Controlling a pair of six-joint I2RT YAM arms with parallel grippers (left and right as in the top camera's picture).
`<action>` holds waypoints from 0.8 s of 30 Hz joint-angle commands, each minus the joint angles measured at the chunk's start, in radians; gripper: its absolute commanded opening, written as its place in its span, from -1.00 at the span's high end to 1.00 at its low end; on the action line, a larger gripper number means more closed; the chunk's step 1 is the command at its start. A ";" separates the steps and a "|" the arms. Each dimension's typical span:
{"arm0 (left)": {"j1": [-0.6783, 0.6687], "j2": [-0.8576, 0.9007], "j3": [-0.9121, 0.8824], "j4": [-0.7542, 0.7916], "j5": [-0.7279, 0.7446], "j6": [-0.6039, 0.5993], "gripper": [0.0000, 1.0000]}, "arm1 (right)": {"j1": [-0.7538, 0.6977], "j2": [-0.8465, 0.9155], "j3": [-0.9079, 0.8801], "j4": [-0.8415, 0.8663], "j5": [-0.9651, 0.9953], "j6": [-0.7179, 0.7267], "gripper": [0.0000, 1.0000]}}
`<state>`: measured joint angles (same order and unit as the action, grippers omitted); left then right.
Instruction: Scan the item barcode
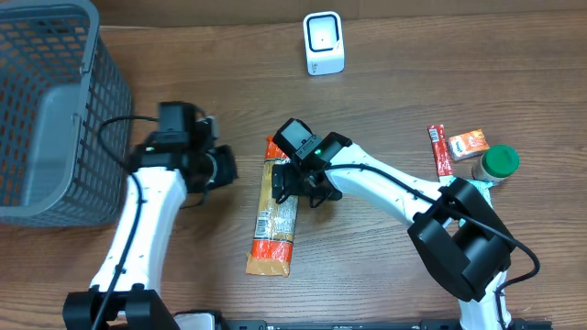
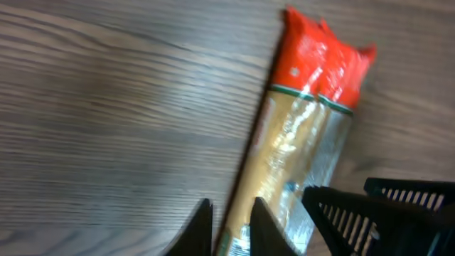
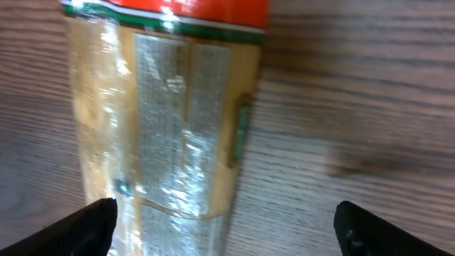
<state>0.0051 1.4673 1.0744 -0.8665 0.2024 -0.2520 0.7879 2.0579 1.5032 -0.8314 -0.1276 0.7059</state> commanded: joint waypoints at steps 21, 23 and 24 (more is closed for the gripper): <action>-0.062 0.428 -0.013 -0.097 -0.070 -0.005 0.92 | -0.113 -0.002 -0.006 -0.064 -0.068 0.001 -1.00; -0.068 0.466 -0.013 -0.115 -0.061 0.001 0.91 | -0.113 -0.002 -0.006 -0.066 -0.068 0.001 -1.00; -0.074 0.484 -0.013 -0.124 -0.037 0.013 0.91 | -0.113 -0.002 -0.006 -0.068 -0.067 0.001 -1.00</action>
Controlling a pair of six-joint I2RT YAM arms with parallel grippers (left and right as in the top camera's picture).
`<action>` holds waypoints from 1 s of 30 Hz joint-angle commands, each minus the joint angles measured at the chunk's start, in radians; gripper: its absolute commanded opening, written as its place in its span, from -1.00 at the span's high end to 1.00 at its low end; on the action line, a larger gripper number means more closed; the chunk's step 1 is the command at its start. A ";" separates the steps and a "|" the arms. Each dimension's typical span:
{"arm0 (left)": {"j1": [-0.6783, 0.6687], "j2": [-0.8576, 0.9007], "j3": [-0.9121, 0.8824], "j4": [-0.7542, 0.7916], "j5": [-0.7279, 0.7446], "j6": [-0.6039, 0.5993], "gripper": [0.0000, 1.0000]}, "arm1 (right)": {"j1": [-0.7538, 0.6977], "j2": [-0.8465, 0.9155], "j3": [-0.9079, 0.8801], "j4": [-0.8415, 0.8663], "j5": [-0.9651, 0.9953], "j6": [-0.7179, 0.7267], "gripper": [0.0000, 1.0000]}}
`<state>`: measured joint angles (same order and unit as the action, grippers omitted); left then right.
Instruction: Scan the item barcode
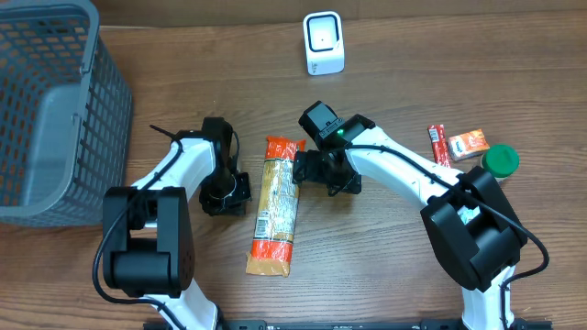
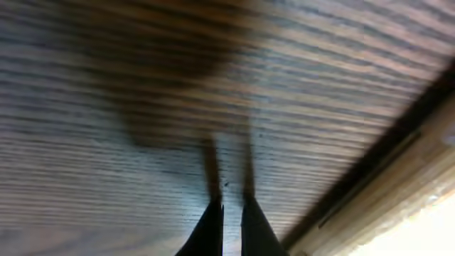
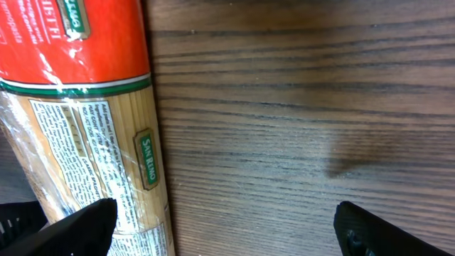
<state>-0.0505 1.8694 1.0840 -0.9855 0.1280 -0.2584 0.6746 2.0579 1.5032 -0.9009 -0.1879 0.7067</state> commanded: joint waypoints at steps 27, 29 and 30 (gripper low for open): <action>-0.188 0.131 -0.003 0.158 0.216 -0.043 0.92 | -0.086 -0.002 -0.006 -0.103 0.000 -0.166 -1.00; -0.180 0.131 -0.001 0.195 0.212 -0.063 0.92 | -0.086 -0.002 -0.006 -0.097 0.000 -0.165 -1.00; -0.179 0.131 -0.001 0.212 0.212 -0.076 0.92 | -0.086 -0.002 -0.006 -0.095 0.000 -0.165 -1.00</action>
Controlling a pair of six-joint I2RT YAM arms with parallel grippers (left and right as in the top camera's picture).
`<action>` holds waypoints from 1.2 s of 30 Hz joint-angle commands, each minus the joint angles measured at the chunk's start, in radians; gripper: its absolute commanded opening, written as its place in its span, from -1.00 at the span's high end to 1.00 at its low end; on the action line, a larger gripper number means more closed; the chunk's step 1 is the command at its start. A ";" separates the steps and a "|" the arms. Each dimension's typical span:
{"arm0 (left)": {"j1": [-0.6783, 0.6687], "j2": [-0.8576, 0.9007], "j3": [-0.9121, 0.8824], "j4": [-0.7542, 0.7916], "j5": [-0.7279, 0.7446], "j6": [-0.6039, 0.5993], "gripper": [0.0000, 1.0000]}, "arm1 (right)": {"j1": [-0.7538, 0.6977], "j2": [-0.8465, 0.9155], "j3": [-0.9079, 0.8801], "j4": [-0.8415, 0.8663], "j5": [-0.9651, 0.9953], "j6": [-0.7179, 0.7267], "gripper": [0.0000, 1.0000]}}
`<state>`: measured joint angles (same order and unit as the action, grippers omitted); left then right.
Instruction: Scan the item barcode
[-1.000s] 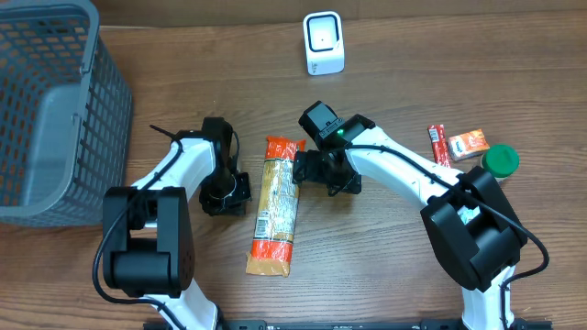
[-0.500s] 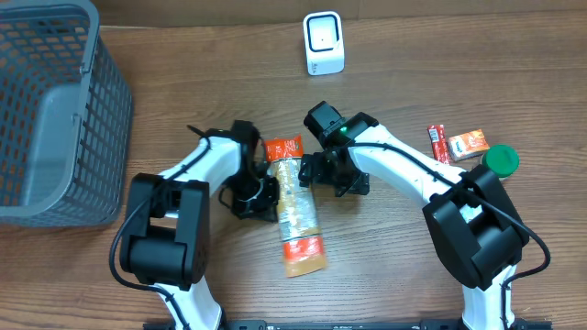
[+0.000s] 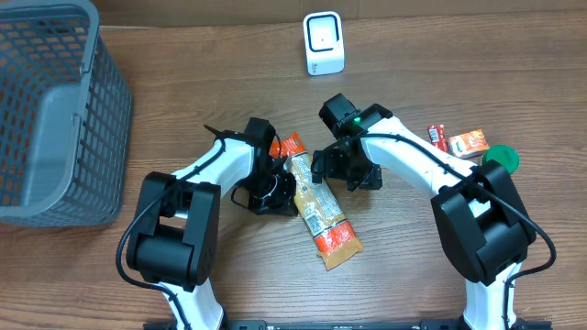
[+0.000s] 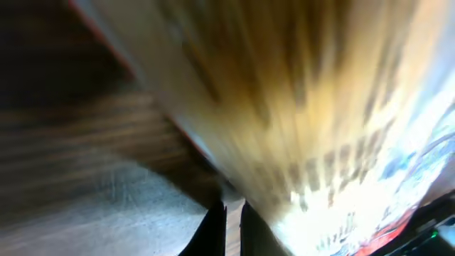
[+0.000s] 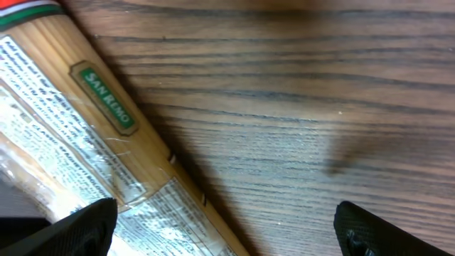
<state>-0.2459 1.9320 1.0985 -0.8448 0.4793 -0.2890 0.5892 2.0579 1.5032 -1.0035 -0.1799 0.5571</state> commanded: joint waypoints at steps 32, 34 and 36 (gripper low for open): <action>-0.056 0.069 -0.016 0.364 -0.290 -0.130 0.91 | 0.069 -0.002 -0.006 0.020 -0.148 -0.069 -1.00; -0.056 0.069 -0.016 0.367 -0.290 -0.130 0.92 | 0.080 -0.002 -0.006 0.024 -0.134 -0.068 -1.00; -0.056 0.069 -0.016 0.367 -0.290 -0.130 0.91 | 0.084 -0.002 -0.006 0.029 -0.105 -0.068 -1.00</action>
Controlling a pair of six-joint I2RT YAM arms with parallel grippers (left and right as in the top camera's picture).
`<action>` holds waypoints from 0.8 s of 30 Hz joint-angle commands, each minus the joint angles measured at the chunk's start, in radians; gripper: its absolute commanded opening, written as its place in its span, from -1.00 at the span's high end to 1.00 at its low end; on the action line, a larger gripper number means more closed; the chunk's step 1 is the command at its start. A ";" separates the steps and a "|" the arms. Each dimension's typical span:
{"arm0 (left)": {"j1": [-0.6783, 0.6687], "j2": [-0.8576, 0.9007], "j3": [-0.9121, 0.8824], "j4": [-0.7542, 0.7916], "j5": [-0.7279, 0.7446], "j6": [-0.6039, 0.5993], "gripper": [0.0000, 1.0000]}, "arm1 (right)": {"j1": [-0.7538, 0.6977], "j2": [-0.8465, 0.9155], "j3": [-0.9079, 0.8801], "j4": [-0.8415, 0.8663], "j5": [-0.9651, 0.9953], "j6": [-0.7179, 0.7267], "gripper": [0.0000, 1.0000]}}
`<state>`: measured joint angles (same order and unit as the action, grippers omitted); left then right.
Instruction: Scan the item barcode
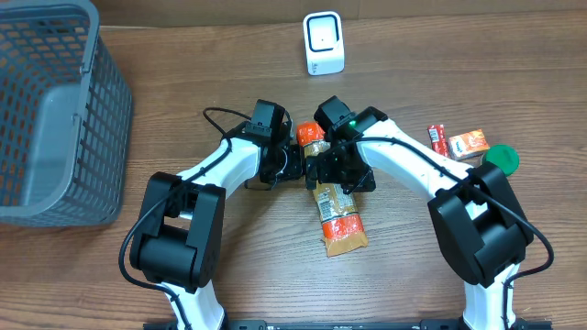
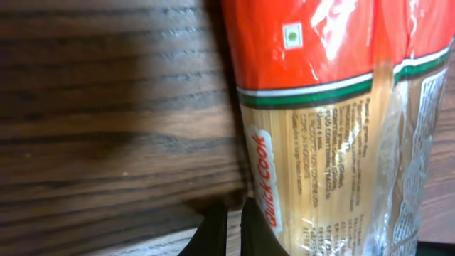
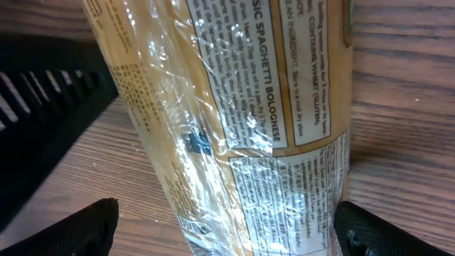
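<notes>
A long spaghetti pack (image 1: 332, 206) with orange-red ends lies flat at mid-table, its printed back up. In the left wrist view the pack (image 2: 334, 121) fills the right side. My left gripper (image 1: 286, 165) is shut and empty, its fingertips (image 2: 229, 231) against the pack's left edge near the top end. My right gripper (image 1: 335, 172) hangs open over the pack (image 3: 234, 107), one black fingertip (image 3: 89, 227) on each side of it. The white scanner (image 1: 323, 43) stands at the back of the table, facing forward.
A grey mesh basket (image 1: 50, 119) fills the far left. At the right edge lie a red bar (image 1: 438, 147), a small orange box (image 1: 468, 142) and a green-lidded jar (image 1: 501, 159). The left arm's cable (image 1: 225, 115) loops above its wrist.
The pack's top end has shifted right and the pack now lies straighter. My left gripper stands higher along its left edge. My right gripper, then beside the pack, now straddles it.
The pack first lay left of centre with my right gripper open over it and the left gripper apart. Then the shut left gripper was at its left side and the right gripper off to its right. The pack later lay slanted further right, and now straighter between both grippers.
</notes>
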<state>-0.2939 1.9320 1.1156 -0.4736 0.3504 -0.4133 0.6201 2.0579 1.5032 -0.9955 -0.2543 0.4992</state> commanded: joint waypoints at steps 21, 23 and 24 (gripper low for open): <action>0.080 -0.010 0.034 -0.179 -0.293 -0.035 0.92 | 0.047 -0.002 -0.006 0.183 0.111 -0.159 -1.00; 0.103 -0.074 0.041 -0.197 -0.354 -0.036 0.92 | 0.047 -0.002 -0.006 0.183 0.111 -0.159 -1.00; 0.114 -0.112 0.043 -0.205 -0.367 -0.035 0.91 | 0.047 -0.002 -0.006 0.183 0.111 -0.159 -1.00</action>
<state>-0.2192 1.9003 1.1645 -0.6655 0.1219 -0.4397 0.6567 2.0579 1.4956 -0.8211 -0.1108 0.3550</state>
